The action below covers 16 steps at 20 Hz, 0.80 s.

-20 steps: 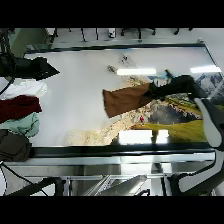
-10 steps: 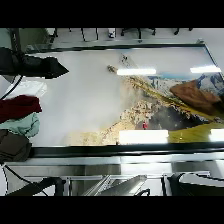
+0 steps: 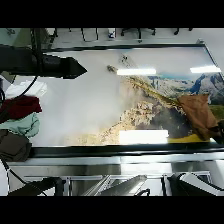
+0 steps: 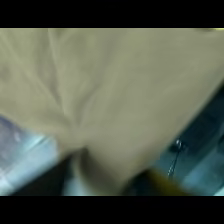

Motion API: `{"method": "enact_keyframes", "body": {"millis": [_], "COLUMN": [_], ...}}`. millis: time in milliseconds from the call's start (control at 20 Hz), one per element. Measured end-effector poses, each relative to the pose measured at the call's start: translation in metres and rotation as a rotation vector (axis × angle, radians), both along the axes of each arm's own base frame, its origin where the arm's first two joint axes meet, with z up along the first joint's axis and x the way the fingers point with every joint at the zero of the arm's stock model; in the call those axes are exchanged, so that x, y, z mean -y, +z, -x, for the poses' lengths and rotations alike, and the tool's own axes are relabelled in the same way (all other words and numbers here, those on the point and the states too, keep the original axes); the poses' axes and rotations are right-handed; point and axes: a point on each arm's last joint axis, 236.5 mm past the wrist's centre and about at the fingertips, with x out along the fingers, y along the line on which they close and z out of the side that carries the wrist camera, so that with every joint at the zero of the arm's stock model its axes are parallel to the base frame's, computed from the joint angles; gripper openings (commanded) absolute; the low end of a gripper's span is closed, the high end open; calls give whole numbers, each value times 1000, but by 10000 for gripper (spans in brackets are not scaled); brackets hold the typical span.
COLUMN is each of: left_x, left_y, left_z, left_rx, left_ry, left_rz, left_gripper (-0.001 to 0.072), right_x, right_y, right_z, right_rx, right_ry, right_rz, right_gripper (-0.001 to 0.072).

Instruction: Fold the shirts.

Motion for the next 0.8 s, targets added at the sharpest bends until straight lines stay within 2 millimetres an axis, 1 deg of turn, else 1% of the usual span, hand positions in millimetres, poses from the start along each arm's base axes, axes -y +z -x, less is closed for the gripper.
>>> {"method": "enact_keyframes", "body": {"millis": [50, 100, 150, 200, 300, 350, 400, 450, 500, 550, 600, 700, 750, 800], "left_x": [4, 7, 9, 10, 8, 5, 2, -3, -6, -9, -11, -7, -3, 2], "left_y": [0, 0, 0, 0, 0, 0, 0, 1, 2, 3, 1, -8, -16, -25], "left_z": [2, 4, 6, 7, 6, 4, 3, 0, -1, -1, 0, 11, 19, 28], "left_rx": [0, -1, -1, -1, -2, -3, -4, -5, -8, -13, -19, -46, -64, -79], "left_ry": [-10, -18, -24, -27, -23, -17, -8, 3, 12, 21, 22, 13, 6, -2], "left_rz": [0, 0, 0, -1, -1, -1, 2, 5, 10, 14, 14, 14, 16, 16], "left_gripper": [14, 14, 14, 14, 14, 15, 14, 14, 14, 14, 14, 14, 14, 14], "right_x": [-6, -11, -13, -13, -8, -5, -6, -10, -21, -37, -56, -104, -132, -160], "right_y": [-1, -1, 1, 6, 28, 47, 70, 93, 117, 142, 163, 196, 208, 215], "right_z": [4, 8, 13, 19, 21, 16, 5, -8, -21, -36, -48, -68, -74, -77], "right_rx": [-8, -20, -37, -58, -65, -40, 14, 78, 148, 223, 286, 398, 446, 482], "right_ry": [16, 42, 61, 79, 74, 74, 81, 95, 132, 185, 243, 384, 461, 539], "right_rz": [-14, -24, -26, -16, 13, 40, 72, 102, 129, 164, 192, 245, 258, 266], "right_gripper": [683, 627, 462, 360, 356, 264, 18, 23, 23, 23, 23, 23, 23, 23]}}
